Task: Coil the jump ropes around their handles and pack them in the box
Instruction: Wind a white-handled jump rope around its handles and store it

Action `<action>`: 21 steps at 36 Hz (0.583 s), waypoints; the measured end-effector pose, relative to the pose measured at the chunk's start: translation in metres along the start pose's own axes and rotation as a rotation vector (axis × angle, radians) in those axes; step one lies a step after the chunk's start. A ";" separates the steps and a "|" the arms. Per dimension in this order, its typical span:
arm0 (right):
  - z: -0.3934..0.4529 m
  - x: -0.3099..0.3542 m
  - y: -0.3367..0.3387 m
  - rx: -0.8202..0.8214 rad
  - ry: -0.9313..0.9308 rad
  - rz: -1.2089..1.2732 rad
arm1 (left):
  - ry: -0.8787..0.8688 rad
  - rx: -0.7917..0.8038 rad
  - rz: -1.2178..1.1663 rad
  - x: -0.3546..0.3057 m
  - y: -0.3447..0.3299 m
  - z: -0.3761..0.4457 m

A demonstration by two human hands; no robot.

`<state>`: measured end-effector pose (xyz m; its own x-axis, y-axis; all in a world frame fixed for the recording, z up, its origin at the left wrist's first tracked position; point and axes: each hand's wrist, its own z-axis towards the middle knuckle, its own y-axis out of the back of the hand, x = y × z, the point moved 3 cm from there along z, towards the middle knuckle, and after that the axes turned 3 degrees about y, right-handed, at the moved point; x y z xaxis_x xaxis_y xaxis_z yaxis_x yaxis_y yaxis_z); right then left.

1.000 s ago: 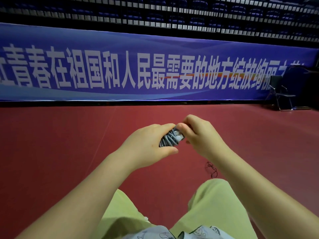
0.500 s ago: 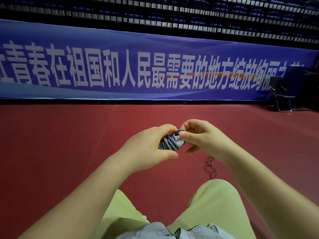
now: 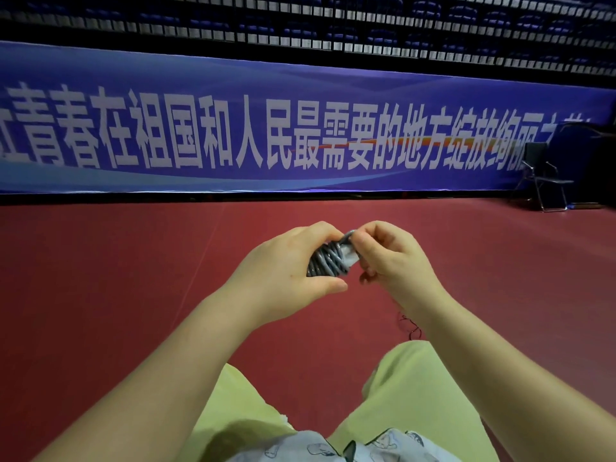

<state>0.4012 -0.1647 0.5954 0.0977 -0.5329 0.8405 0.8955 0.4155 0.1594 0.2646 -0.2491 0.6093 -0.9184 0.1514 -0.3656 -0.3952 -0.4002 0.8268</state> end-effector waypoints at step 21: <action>-0.004 0.029 0.005 0.090 -0.051 0.310 | -0.043 -0.122 -0.158 -0.020 0.011 -0.010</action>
<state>0.4098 -0.1812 0.6187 0.3355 -0.3346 0.8806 0.7842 0.6171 -0.0643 0.2787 -0.2656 0.6216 -0.8463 0.2583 -0.4659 -0.5312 -0.4748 0.7017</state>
